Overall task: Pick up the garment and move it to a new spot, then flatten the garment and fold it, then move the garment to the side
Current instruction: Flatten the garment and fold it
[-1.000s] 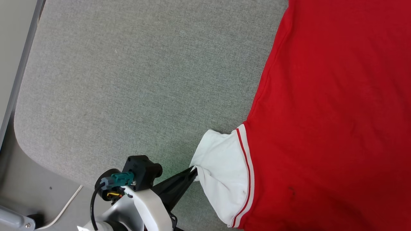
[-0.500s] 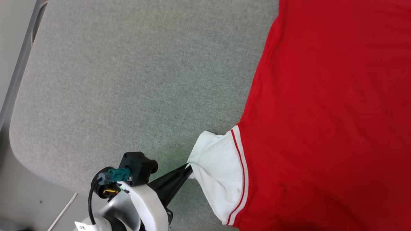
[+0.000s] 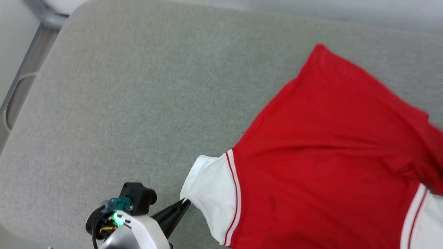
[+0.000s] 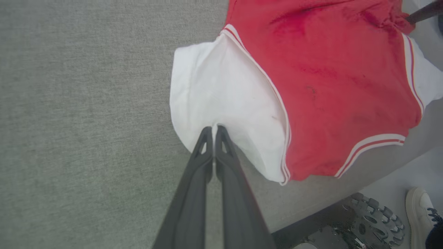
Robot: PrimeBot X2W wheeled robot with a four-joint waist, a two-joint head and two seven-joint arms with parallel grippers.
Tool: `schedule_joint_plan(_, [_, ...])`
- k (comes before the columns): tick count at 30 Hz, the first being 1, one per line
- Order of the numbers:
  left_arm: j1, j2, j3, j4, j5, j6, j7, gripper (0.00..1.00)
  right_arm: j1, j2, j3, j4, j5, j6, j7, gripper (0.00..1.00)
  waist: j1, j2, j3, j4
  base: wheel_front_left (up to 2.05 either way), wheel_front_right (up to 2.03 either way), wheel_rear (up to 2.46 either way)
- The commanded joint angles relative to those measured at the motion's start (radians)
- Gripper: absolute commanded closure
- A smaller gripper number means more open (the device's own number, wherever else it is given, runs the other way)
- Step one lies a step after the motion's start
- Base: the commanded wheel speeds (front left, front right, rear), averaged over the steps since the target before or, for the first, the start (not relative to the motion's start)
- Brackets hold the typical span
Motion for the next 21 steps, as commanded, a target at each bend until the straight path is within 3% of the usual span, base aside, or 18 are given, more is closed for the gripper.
schedule_joint_plan(1, [0.023,-0.001,0.002,0.005,-0.008,0.011,-0.003,1.00,0.063,-0.004,0.007,-0.008,0.012,-0.001,-0.011,1.00,0.0001,0.0000,-0.083,-0.062,0.00,0.00,0.00])
schedule_joint_plan(14, [0.117,-0.016,0.008,0.028,-0.030,0.058,-0.038,1.00,0.443,0.041,-0.049,-0.110,0.099,-0.001,-0.088,1.00,0.0001,0.0000,-0.232,-0.148,0.00,0.00,0.00])
schedule_joint_plan(17, [0.133,-0.029,0.001,0.035,-0.033,0.068,-0.050,1.00,0.554,0.079,-0.076,-0.139,0.128,-0.001,-0.116,1.00,0.0001,0.0000,-0.249,-0.160,0.00,0.00,0.00])
schedule_joint_plan(21, [0.127,-0.035,-0.002,0.032,-0.033,0.068,-0.057,1.00,0.585,0.097,-0.086,-0.144,0.127,-0.001,-0.135,1.00,0.0001,0.0000,-0.241,-0.166,0.00,0.00,0.00])
